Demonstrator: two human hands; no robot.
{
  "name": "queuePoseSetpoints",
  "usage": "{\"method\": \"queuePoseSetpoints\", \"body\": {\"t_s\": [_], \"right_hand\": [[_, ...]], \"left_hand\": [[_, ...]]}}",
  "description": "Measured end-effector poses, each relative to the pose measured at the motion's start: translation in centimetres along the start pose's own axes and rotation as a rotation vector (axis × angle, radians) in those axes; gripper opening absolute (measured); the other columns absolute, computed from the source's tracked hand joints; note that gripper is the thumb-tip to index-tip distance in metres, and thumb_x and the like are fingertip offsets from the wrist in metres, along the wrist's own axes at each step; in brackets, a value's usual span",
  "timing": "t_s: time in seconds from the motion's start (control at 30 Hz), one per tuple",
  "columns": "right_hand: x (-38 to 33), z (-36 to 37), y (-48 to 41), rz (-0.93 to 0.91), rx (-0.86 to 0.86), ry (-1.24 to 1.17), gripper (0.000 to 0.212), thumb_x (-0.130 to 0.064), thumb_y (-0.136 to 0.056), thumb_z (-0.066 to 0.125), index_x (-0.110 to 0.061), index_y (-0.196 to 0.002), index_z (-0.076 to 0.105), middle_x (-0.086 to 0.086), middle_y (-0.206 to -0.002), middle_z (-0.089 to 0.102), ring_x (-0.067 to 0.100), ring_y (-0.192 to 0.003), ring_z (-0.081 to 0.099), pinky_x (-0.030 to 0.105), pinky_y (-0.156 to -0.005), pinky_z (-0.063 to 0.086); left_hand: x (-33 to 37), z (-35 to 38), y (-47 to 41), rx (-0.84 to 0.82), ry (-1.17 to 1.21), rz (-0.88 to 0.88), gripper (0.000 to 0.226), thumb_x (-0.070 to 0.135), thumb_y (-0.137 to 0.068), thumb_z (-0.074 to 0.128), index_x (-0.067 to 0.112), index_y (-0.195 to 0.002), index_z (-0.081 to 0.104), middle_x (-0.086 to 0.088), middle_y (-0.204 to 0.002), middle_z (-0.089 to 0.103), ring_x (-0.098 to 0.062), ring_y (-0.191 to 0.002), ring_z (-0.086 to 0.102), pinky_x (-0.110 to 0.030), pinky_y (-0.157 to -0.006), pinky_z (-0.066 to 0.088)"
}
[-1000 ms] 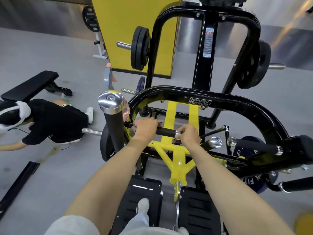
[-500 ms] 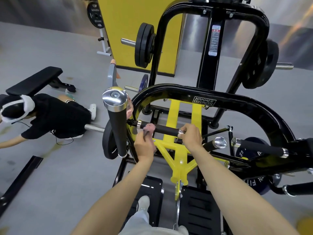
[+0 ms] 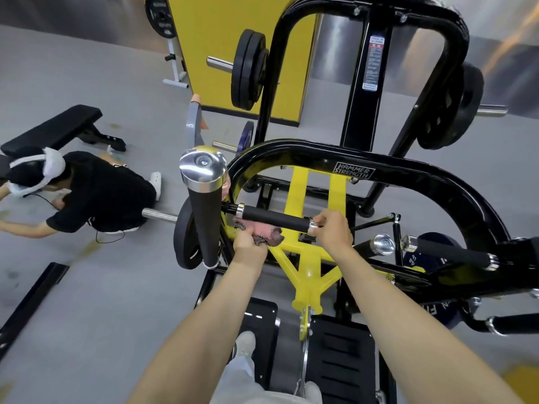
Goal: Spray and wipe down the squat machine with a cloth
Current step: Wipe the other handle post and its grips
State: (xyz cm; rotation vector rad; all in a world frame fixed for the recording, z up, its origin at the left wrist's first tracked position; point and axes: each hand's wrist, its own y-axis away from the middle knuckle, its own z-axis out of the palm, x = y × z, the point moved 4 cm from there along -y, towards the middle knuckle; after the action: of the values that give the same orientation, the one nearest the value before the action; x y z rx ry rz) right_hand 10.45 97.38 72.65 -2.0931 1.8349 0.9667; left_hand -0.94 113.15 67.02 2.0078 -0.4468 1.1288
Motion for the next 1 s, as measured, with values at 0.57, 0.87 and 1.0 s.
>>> {"method": "queuePoseSetpoints", "body": {"t_s": [0.57, 0.87, 1.0], "right_hand": [[0.0, 0.0, 0.1, 0.028, -0.002, 0.0, 0.011, -0.01, -0.081, 0.069, -0.016, -0.087, 0.063, -0.005, -0.088, 0.062, 0.024, -0.088, 0.058, 0.032, -0.069, 0.04], [0.0, -0.3, 0.2, 0.025, 0.005, 0.005, 0.016, -0.011, -0.081, 0.071, -0.019, -0.094, 0.067, -0.003, -0.098, 0.065, 0.02, -0.093, 0.058, 0.031, -0.074, 0.04], [0.0, -0.2, 0.2, 0.017, -0.006, -0.015, 0.014, -0.009, -0.084, 0.069, -0.016, -0.096, 0.066, -0.007, -0.083, 0.059, 0.017, -0.085, 0.054, 0.033, -0.075, 0.039]], "left_hand": [[2.2, 9.8, 2.3, -0.326, 0.778, -0.485, 0.03, -0.005, -0.098, 0.034, 0.011, -0.088, 0.058, -0.004, -0.064, 0.068, -0.015, -0.063, 0.065, -0.023, -0.049, 0.053], [2.2, 7.9, 2.2, -0.317, 0.703, -0.497, 0.027, -0.006, -0.095, 0.03, -0.003, -0.092, 0.057, -0.019, -0.09, 0.059, -0.029, -0.079, 0.06, -0.038, -0.075, 0.052], [4.0, 4.6, 3.0, -0.335, 0.858, -0.569, 0.033, -0.006, -0.101, 0.026, 0.008, -0.08, 0.048, -0.013, -0.088, 0.055, -0.016, -0.073, 0.062, -0.027, -0.079, 0.052]]}}
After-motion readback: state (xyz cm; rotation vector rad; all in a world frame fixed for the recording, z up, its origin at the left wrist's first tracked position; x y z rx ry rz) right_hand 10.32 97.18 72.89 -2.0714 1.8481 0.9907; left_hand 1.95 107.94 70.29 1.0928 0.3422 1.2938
